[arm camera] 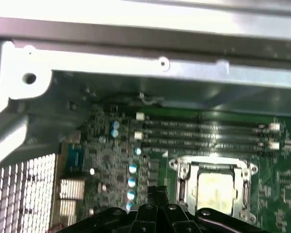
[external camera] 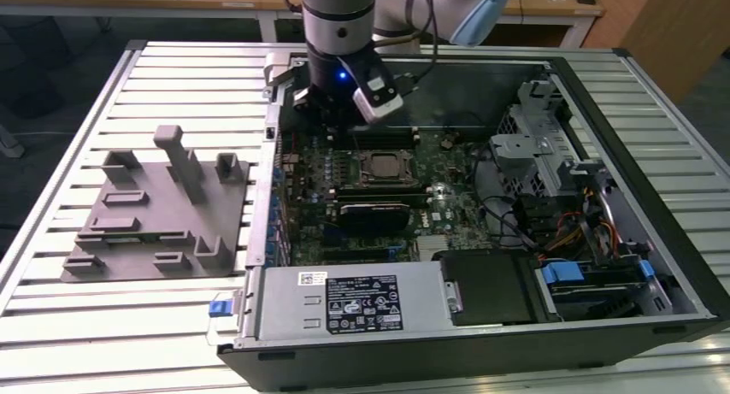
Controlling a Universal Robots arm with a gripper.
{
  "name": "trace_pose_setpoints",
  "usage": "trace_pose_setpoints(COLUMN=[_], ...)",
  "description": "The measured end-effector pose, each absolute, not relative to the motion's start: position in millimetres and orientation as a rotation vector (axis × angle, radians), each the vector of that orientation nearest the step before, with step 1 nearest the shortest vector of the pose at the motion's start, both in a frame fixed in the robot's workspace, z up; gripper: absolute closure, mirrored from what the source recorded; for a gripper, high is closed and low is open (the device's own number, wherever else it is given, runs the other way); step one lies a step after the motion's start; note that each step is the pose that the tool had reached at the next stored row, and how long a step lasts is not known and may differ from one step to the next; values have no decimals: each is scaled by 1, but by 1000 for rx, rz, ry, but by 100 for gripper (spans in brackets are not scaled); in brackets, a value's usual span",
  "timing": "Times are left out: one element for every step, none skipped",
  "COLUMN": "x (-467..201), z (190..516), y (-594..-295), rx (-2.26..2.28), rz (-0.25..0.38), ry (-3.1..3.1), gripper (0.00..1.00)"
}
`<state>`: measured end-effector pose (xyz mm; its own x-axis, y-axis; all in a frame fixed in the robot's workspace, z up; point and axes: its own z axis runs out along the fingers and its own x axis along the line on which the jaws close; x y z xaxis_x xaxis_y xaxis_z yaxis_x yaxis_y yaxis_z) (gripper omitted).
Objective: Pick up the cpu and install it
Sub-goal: 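Install the first cpu locking lever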
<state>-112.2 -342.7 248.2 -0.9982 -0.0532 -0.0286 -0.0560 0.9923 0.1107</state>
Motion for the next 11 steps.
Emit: trace_pose_setpoints(x=[-113,-113,-113,-113,-113,-113,-113,-113,-113,-113,-113], z=[248,248,248,248,248,248,248,248,248,248,248], y=[-343,-343,-343,-343,-343,-343,-343,-343,-343,-343,-343], rx=[-85,-84,-84,-84,-83,-83,-83,-82,-82,-82,-81], rz=[200,228,255,283,311,340,369,397,418,423,423], ry=[3108,3106,3103,3100,3097,3093,3090,3086,3082,3082,3082], gripper=[89,89,89,89,89,89,89,89,89,89,89])
